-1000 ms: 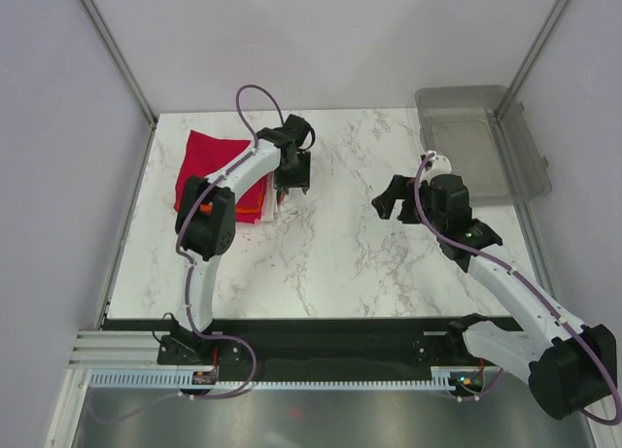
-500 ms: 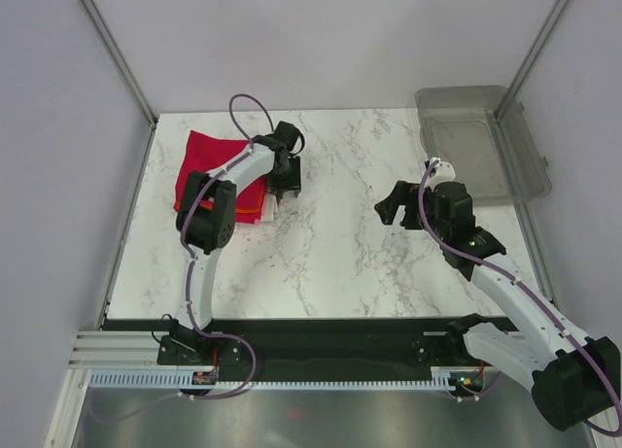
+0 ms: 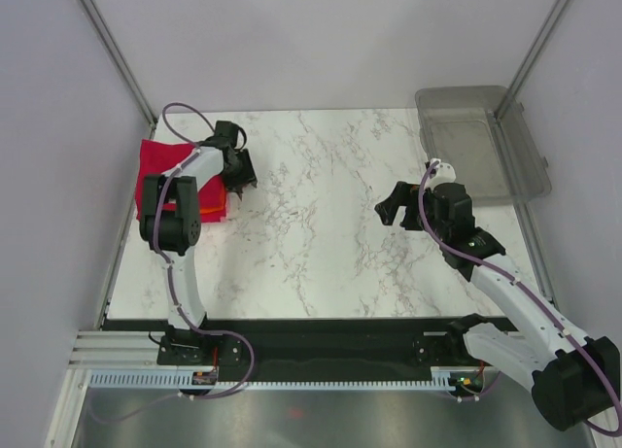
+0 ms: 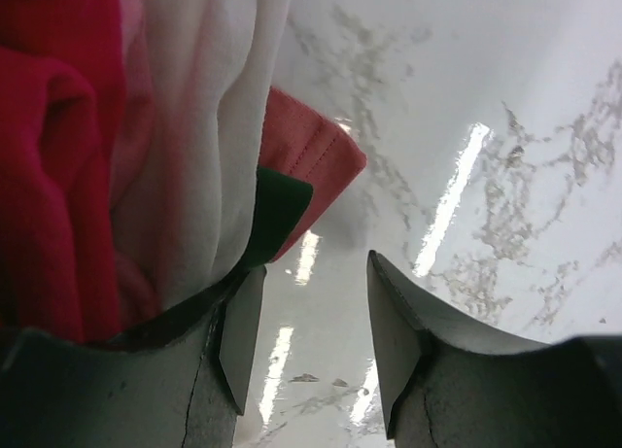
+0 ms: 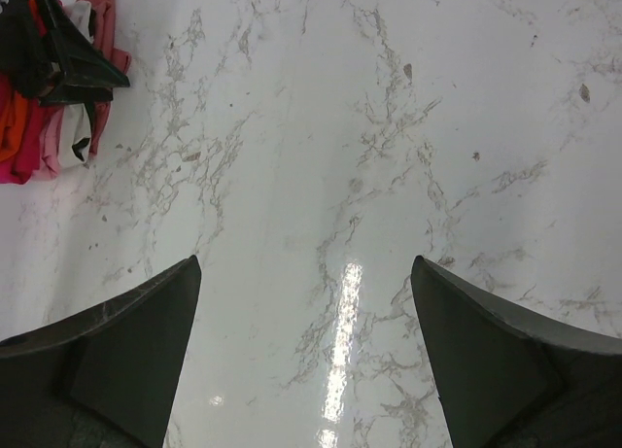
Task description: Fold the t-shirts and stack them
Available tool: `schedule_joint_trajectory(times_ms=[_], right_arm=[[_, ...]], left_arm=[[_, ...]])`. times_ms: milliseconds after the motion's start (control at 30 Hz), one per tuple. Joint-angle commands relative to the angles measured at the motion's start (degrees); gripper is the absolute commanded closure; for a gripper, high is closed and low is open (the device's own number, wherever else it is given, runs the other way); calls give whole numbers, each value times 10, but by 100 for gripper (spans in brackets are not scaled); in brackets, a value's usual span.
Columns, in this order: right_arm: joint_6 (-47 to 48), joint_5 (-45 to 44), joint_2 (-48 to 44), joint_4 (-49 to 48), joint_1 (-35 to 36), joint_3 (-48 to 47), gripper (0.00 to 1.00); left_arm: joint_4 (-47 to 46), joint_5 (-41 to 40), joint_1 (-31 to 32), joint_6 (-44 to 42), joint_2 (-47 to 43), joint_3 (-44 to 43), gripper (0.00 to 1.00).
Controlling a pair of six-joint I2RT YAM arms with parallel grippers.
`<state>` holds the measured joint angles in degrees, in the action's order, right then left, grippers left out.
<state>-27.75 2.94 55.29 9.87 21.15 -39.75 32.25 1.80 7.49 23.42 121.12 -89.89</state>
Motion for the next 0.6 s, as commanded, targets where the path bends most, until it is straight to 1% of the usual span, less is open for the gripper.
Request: schedule_joint_trajectory(times_ms=[0, 67, 133, 167, 200, 267, 300, 333, 367, 433, 500, 533, 567], right_arm=[[-2, -5, 2, -14, -1, -2, 3], [-2, -9, 2, -13, -1, 0, 2], [-1, -11, 1, -13, -1, 2, 2], [-1, -15, 1, -13, -1, 4, 2], [-1, -19, 1, -13, -1, 5, 2], [-2, -24, 0, -13, -1, 7, 2], [-4, -26, 0, -12, -1, 9, 2], [-6, -26, -2, -13, -1, 10, 2], [-7, -39, -3, -14, -2, 12, 2], [-1, -31, -8, -15, -1, 14, 2], [2, -43, -28, -10, -1, 27, 2], [6, -50, -38, -9, -1, 34, 2], [10, -59, -47, -9, -1, 41, 2]], left_arm=[[6, -53, -23, -13, -13, 28, 44], [-11, -45, -22, -5, -30, 47, 43], [-32, -21, -13, 0, -70, 71, 41], [-72, 2, -5, -2, -90, 106, 37], [-83, 3, 7, 0, -131, 122, 35], [-102, -7, 42, 4, -170, 159, 28], [-107, -16, 53, 7, -207, 169, 27], [-107, -16, 73, 11, -223, 176, 26], [-106, -35, 82, 17, -243, 191, 24], [-112, -39, 106, 23, -303, 225, 22], [-120, -53, 127, 36, -345, 254, 18], [-127, -58, 134, 42, -395, 291, 9], [-133, -65, 141, 53, -417, 313, 1]])
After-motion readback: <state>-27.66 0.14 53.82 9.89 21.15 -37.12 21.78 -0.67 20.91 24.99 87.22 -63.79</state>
